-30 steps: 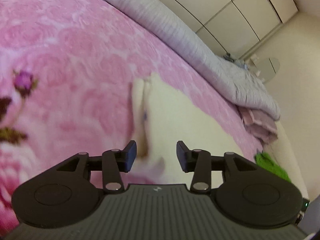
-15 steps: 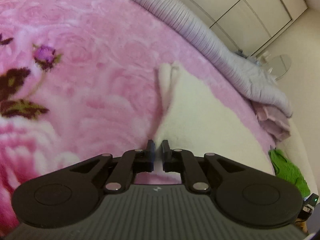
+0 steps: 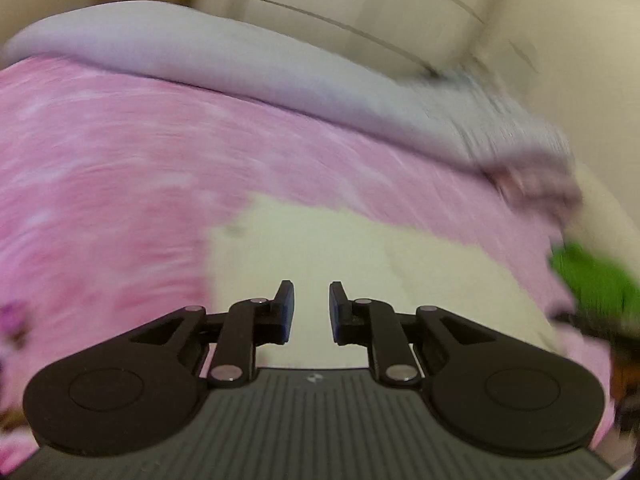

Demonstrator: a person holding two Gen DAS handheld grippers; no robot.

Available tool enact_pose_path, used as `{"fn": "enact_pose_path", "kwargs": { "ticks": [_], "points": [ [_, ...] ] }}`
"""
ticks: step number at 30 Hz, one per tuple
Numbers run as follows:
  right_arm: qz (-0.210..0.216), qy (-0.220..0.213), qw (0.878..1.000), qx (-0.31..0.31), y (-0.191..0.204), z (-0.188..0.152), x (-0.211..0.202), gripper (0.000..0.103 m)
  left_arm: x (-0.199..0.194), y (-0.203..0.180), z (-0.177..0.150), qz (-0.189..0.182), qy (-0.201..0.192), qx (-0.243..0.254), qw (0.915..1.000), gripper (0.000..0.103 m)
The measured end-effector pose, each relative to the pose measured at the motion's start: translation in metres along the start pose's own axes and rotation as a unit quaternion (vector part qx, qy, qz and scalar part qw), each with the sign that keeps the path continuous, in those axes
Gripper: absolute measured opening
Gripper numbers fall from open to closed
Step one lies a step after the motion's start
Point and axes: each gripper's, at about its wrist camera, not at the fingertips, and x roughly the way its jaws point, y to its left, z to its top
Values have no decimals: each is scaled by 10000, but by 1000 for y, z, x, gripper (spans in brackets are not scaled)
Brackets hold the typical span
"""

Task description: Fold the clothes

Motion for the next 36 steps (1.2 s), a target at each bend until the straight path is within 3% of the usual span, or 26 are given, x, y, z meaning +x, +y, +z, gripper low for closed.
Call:
{"fn": "enact_pose_path", "kwargs": {
  "ticks": [3,8,12,14,15,17,20,21,22,23,24,25,27,29,30,31,32,33,36],
  "points": [
    [228,86,9989,-409,28,13,45,38,45,-34,2,-173,340,480,9981,13],
    [353,344,9955,-809,48,24,111,38,83,-28,4,68,460,639,9969,14],
    [-307,577,9915,-1126,25,12,148,38,112,-20,6,293,531,744,9954,11],
    [-194,520,9966,-611,-10,6,142,37,126,-16,7,405,567,796,9944,3],
    [-143,476,9979,-403,-24,5,137,20,126,-7,10,465,562,719,9947,3],
    [-177,465,9985,-244,-39,8,131,3,120,10,19,545,510,540,9957,3],
    [-150,434,9989,40,-50,19,122,4,113,23,36,660,366,386,9964,4],
    [-147,411,9989,143,-52,23,118,7,111,27,42,699,318,334,9965,9],
    [-185,347,9989,266,-57,30,114,12,111,32,47,778,265,249,9963,26],
    [-285,306,9982,440,-65,34,114,29,112,38,53,877,208,149,9958,33],
    [-405,280,9968,631,-72,36,115,58,114,44,58,976,152,48,9951,36],
    [-524,255,9949,822,-80,38,117,69,117,49,61,969,167,-86,9951,36],
    [-616,318,9904,1199,-95,38,116,73,124,59,62,854,262,-385,9953,37],
    [-432,494,9848,1607,-109,38,126,73,132,70,64,739,357,-683,9943,37],
    [-301,549,9819,1788,-115,38,131,70,136,75,65,681,405,-831,9934,37],
    [-215,535,9820,1801,-116,39,133,59,140,80,66,623,452,-980,9922,29],
    [-147,492,9833,1746,-115,41,133,30,143,85,67,564,499,-1128,9908,21],
    [-79,449,9845,1692,-115,43,133,10,147,91,68,506,546,-1276,9890,13],
    [-146,171,9913,1299,-110,50,125,7,143,84,72,612,241,-919,9936,12]
  ]
}}
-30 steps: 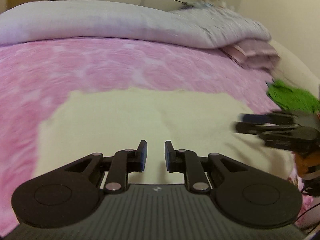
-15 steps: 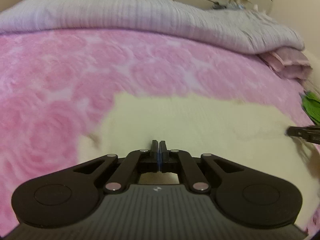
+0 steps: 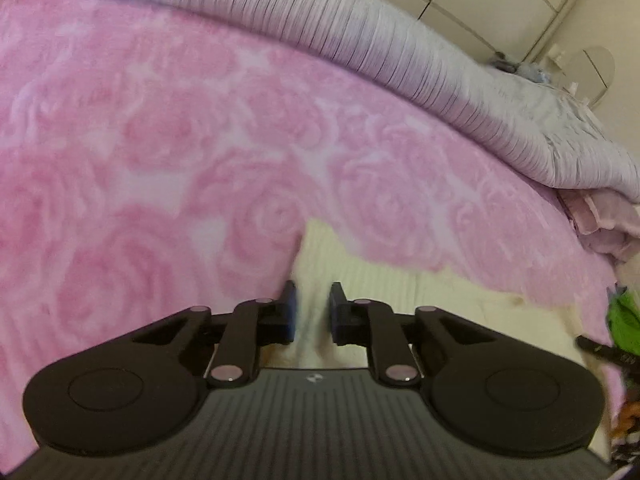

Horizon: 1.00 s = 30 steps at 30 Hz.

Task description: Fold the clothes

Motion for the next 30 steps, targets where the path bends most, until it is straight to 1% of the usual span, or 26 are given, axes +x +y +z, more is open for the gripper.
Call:
{"fn": "enact_pose_path", "kwargs": {
  "ticks": [1,4,7,8,11,13,14,15,16,17,18,20,22,24,25,28,29,30],
  "points": [
    [-62,-144,9998,-96,0,1,-4,7,-3,-2,0,20,-159,102,9998,12],
    [-74,-529,9985,80,-9,0,-16,7,-9,-5,-1,32,-598,249,9979,12],
    [-297,-570,9979,111,-13,-6,-11,7,-10,-10,-4,82,-891,351,9954,13],
    [-362,-583,9976,127,-14,-8,-10,7,-9,-12,-3,144,-920,449,9946,13],
    [-560,-142,9983,94,-13,-10,8,7,-12,-14,-3,334,-737,592,9950,16],
    [-627,144,9979,67,-12,-7,16,9,-15,-15,-3,459,-600,670,9949,19],
    [-655,284,9974,53,-11,-5,19,13,-17,-15,-3,522,-531,708,9947,19],
    [-683,423,9968,40,-10,-3,22,25,-18,-15,-3,584,-462,747,9944,21],
    [-701,405,9967,-4,-6,-5,13,34,-20,-16,-3,646,-393,786,9940,23],
    [-715,324,9969,-60,-2,-9,-1,47,-21,-16,-3,709,-324,824,9935,25],
    [-729,243,9970,-116,3,-13,-15,49,-23,-16,-3,771,-254,863,9930,28],
    [-757,81,9968,-228,13,-22,-44,50,-26,-17,-3,895,-116,940,9915,28],
    [-785,-81,9963,-340,22,-30,-72,50,-53,-19,-16,983,-164,1007,9899,23],
    [-812,-243,9954,-452,31,-38,-101,50,-85,-26,-36,1032,-232,1141,9878,23],
    [-825,-324,9948,-508,36,-42,-115,50,-99,-30,-47,975,-262,1154,9882,23],
    [-717,-327,9934,-832,64,-86,-147,50,-133,-37,-82,726,-298,1111,9907,23],
    [-743,-283,9925,-928,71,-100,-150,50,-139,-38,-94,644,-253,1082,9917,24],
    [-793,-228,9914,-1015,77,-113,-152,50,-139,-36,-106,681,-136,1048,9921,24]
  ]
}}
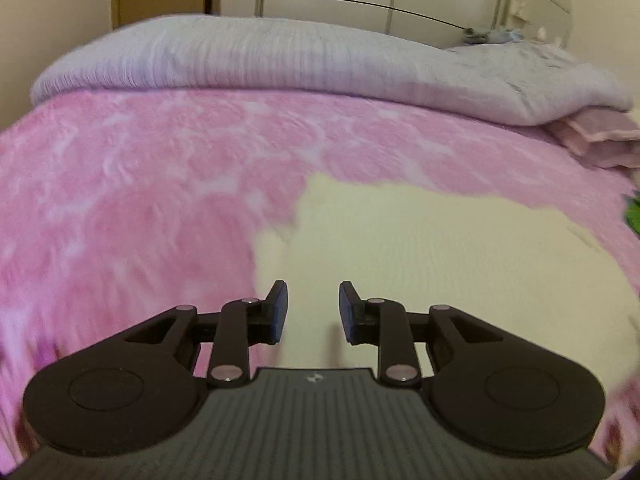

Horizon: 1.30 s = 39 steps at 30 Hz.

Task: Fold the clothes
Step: 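Release the sweater and pull both open grippers back above it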

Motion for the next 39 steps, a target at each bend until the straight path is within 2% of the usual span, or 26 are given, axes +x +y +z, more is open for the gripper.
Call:
{"fn": "enact_pose_path", "kwargs": {
  "ticks": [1,4,8,10,17,20,25,30,39],
  "points": [
    [-60,76,10000,-9,3,-11,3,50,3,0,-11,78,162,-24,9998,25],
    [-248,291,9993,19,9,-34,15,50,-13,-9,-13,309,236,-123,9992,24],
    [-543,495,9973,2,24,-18,-1,50,-40,-21,-12,615,266,-239,9975,26],
    [-562,459,9972,171,31,-15,-19,50,-61,-32,-18,720,292,-226,9967,33],
    [-347,938,9905,945,41,-43,-62,50,-119,-70,-58,848,666,-133,9941,34],
    [-321,949,9900,990,48,-50,-87,50,-145,-81,-68,856,590,-77,9946,35],
    [-343,692,9931,887,62,-55,-133,50,-189,-98,-78,1027,255,135,9943,43],
    [-312,537,9945,841,74,-62,-167,51,-223,-107,-92,1028,88,215,9944,44],
    [-226,536,9939,933,86,-72,-185,51,-249,-112,-110,969,5,316,9948,45]
  ]
}}
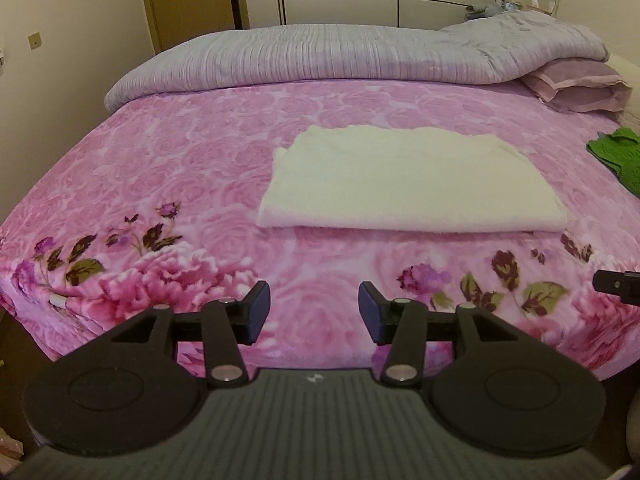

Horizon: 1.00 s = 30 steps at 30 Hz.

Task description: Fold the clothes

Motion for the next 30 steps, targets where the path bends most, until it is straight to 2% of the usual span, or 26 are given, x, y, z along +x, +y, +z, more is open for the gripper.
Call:
{"fn": "enact_pose_path", "kwargs": {
  "ticks": [6,9,11,14,16,17,20,23,25,27,30],
  "points": [
    [66,45,9999,-112,13,2,10,51,6,15,-1,1,28,-145,9999,48],
    [155,75,9998,-36,12,3,22,52,22,31,-1,-246,131,-467,9985,55],
    [270,156,9991,300,1,4,35,52,35,43,-2,-487,229,-777,9955,58],
    [634,253,9915,1105,-26,3,57,52,64,62,-3,-973,452,-1523,9825,58],
    [930,301,9789,1797,-47,2,74,52,83,69,-2,-1217,518,-1904,9728,57],
    [1061,327,9707,2133,-57,2,83,52,92,67,1,-1279,506,-1914,9718,56],
    [1372,420,9392,3120,-84,1,109,52,115,57,15,-1387,412,-1697,9748,48],
    [1603,336,9033,3966,-104,1,133,52,136,41,30,-1680,273,-1304,9767,42],
    [1669,251,8869,4300,-112,5,145,52,150,31,39,-1897,205,-1065,9758,33],
    [1623,189,8786,4487,-117,10,156,52,164,20,48,-1994,159,-760,9768,28],
    [1532,120,8732,4626,-121,17,172,52,183,0,59,-2086,105,-235,9777,24]
  ]
}}
